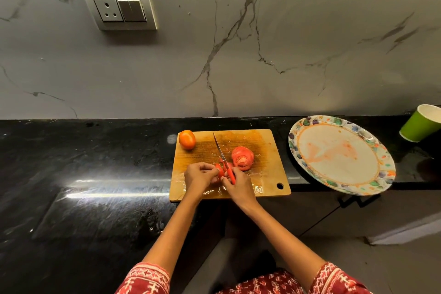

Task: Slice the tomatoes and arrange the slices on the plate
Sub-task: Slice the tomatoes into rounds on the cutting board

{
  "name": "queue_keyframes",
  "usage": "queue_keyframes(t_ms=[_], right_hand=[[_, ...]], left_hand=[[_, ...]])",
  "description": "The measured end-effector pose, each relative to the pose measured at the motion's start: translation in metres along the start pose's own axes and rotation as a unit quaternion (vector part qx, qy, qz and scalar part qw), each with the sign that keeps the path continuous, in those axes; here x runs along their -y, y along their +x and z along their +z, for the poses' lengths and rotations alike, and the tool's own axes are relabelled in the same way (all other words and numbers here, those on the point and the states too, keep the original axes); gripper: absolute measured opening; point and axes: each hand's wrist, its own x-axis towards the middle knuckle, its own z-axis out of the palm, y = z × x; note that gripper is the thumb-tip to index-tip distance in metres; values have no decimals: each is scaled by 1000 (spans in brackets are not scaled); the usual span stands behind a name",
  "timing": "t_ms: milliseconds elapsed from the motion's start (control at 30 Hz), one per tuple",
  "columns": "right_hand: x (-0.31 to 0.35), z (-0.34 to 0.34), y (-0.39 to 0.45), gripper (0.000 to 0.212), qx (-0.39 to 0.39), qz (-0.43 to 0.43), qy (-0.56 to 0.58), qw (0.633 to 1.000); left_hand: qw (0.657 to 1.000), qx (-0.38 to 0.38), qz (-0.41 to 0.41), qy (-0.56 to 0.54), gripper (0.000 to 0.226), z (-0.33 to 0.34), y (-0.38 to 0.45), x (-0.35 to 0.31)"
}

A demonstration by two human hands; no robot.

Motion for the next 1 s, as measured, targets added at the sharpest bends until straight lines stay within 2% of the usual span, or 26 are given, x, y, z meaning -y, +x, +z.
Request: queue_keyframes(t_ms=[100, 233, 333, 433, 633, 767, 1000], right_hand=[[0, -5, -1, 25, 16, -1, -2, 1000], [-1, -6, -11, 26, -2, 23, 7, 1000], [-1, -3, -28, 25, 7, 14, -43, 999], [-2, 3, -36, 27, 10, 11, -83, 996], [0, 3, -37, 23, 25, 28, -156, 987], [1, 1, -41, 23, 32, 27, -195, 980], [5, 2, -36, 24, 34, 33, -189, 981]], left_hand=[[1000, 16, 4, 11, 9, 1, -2, 1], [999, -20, 3, 30, 15, 4, -5, 1], [999, -32, -4, 35, 11, 7, -8, -3], [998, -38, -13, 44, 22, 11, -7, -6], [996, -28, -14, 79, 26, 13, -6, -12], [992, -24, -8, 121, 23, 15, -8, -16], [989, -29, -4, 146, 18, 17, -7, -20]])
